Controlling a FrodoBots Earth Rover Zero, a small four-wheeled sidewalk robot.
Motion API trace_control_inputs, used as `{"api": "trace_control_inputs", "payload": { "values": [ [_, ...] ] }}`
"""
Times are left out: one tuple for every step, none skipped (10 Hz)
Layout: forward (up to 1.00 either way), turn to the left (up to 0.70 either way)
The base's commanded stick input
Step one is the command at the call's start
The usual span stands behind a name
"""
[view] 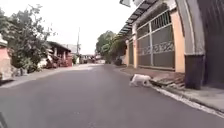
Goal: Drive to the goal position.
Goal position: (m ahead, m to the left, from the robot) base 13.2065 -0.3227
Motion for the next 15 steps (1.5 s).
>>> {"api": "trace_control_inputs", "payload": {
  "values": [
    [0.70, 0.00],
    [0.70, 0.00],
    [0.70, 0.00],
    [0.70, 0.00],
    [0.70, 0.00],
    [0.70, 0.00],
    [0.70, 0.00],
    [0.70, 0.00],
    [0.70, 0.00],
    [0.70, 0.00],
    [0.70, 0.00],
    [0.70, 0.00],
    [0.70, 0.00],
    [0.70, 0.00],
    [0.70, 0.00]
  ]
}}
